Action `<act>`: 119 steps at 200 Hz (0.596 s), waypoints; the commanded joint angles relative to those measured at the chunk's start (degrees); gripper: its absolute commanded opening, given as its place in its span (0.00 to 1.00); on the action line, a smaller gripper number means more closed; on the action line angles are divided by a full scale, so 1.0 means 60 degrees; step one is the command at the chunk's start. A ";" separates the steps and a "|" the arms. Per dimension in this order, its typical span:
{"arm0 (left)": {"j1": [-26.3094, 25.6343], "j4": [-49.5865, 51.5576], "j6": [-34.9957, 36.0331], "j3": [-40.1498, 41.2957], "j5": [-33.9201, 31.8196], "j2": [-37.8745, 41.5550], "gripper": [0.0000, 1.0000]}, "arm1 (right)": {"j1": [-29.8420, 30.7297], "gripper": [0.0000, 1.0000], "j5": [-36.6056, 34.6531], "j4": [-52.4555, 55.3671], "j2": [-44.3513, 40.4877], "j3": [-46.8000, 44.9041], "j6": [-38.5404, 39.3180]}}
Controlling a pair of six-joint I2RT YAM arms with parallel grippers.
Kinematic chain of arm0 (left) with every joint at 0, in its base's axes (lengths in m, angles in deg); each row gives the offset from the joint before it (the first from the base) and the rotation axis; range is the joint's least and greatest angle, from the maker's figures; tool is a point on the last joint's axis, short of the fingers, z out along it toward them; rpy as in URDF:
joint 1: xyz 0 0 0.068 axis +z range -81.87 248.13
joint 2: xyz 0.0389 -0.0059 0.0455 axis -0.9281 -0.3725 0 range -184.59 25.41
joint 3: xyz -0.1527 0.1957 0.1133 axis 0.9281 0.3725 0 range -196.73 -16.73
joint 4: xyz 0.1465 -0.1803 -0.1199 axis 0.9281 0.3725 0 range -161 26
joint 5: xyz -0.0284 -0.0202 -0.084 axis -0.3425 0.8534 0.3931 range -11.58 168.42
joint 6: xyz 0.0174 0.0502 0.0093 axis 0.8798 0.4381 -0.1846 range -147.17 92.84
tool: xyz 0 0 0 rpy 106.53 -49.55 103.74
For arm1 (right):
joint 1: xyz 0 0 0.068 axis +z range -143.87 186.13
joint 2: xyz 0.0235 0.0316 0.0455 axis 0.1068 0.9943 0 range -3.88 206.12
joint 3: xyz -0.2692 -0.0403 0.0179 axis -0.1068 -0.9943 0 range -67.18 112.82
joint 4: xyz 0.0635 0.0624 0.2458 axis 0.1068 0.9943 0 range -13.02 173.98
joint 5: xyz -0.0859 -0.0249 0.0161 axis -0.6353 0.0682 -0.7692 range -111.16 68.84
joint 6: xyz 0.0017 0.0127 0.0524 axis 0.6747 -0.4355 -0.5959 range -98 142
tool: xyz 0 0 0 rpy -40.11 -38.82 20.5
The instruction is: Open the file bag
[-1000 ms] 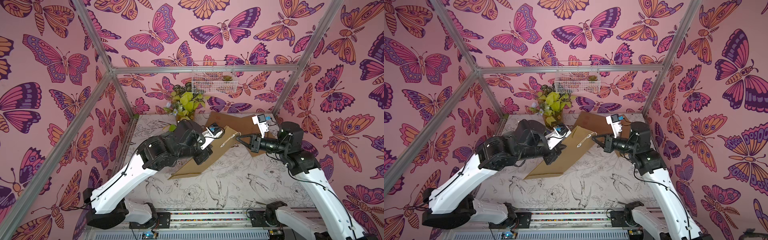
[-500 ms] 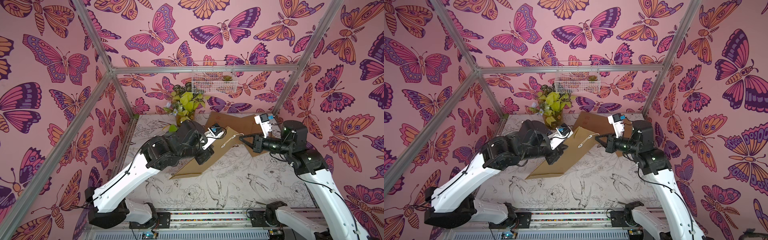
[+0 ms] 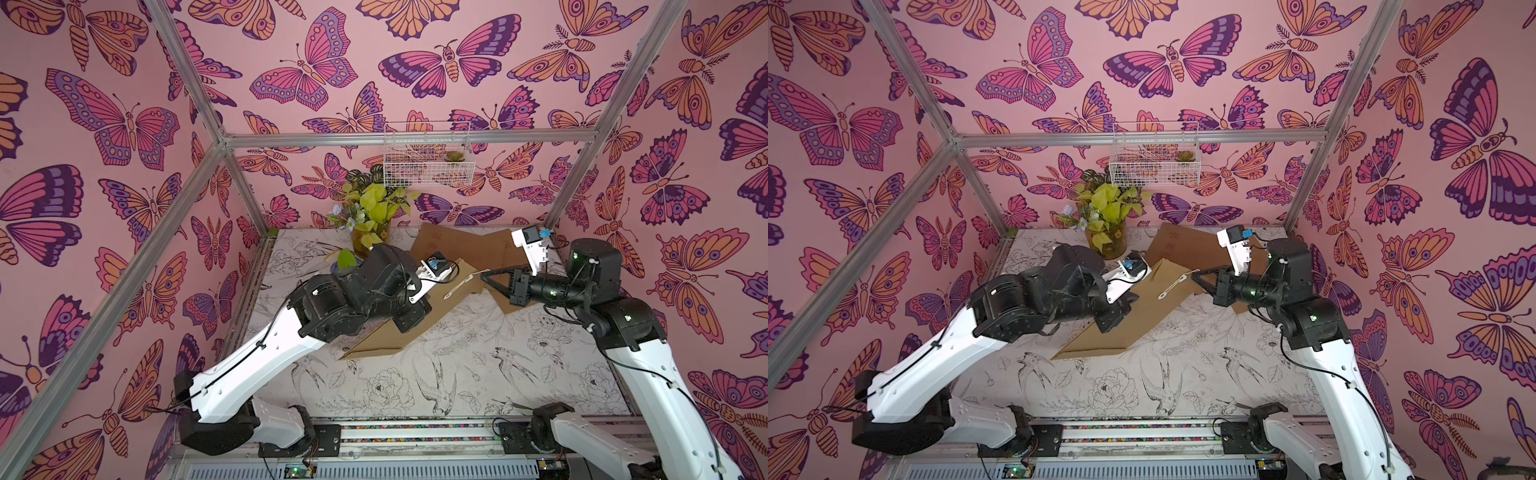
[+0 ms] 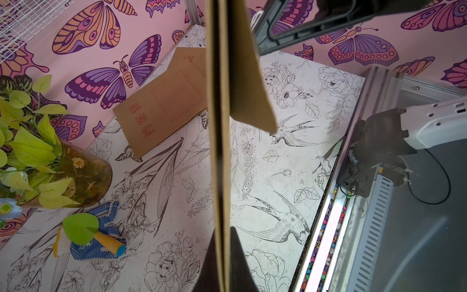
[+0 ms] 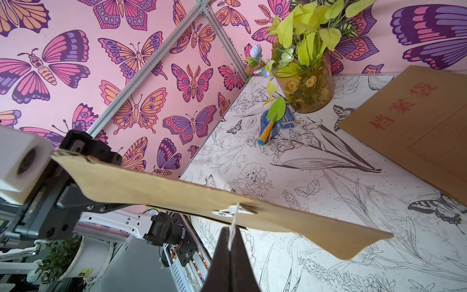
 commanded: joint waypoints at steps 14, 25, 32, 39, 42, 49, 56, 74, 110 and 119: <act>-0.0080 -0.0272 -0.0025 0.0102 -0.0336 -0.0147 0.02 | 0.0055 0.00 0.0971 -0.0609 0.0103 0.0133 -0.0416; -0.0069 -0.0318 -0.0150 0.0085 -0.0403 -0.0187 0.02 | 0.0065 0.00 0.1302 -0.0922 0.0117 0.0025 -0.0626; -0.0080 -0.0359 -0.0266 0.0021 -0.0452 -0.0248 0.02 | 0.0086 0.00 0.1470 -0.1131 0.0107 -0.0064 -0.0763; -0.0071 -0.0405 -0.0390 -0.0042 -0.0453 -0.0294 0.02 | 0.0113 0.00 0.1575 -0.1296 0.0103 -0.0167 -0.0852; -0.0093 -0.0449 -0.0450 -0.0051 -0.0446 -0.0306 0.02 | 0.0124 0.00 0.1605 -0.1346 0.0103 -0.0195 -0.0881; -0.0108 -0.0575 -0.0586 -0.0039 -0.0438 -0.0324 0.02 | 0.0156 0.00 0.1637 -0.1421 0.0089 -0.0269 -0.0914; -0.0113 -0.0767 -0.0723 0.0003 -0.0466 -0.0319 0.02 | 0.0173 0.00 0.1655 -0.1477 0.0061 -0.0334 -0.0926; -0.0113 -0.1137 -0.1076 0.0102 -0.0558 -0.0372 0.02 | 0.0270 0.00 0.1697 -0.1631 -0.0028 -0.0520 -0.0935; -0.0114 -0.1715 -0.1722 0.0321 -0.0554 -0.0458 0.02 | 0.0307 0.00 0.1741 -0.1388 -0.0139 -0.0705 -0.0709; -0.0115 -0.1988 -0.1957 0.0455 -0.0550 -0.0378 0.02 | 0.0308 0.00 0.1661 -0.1185 -0.0153 -0.0705 -0.0542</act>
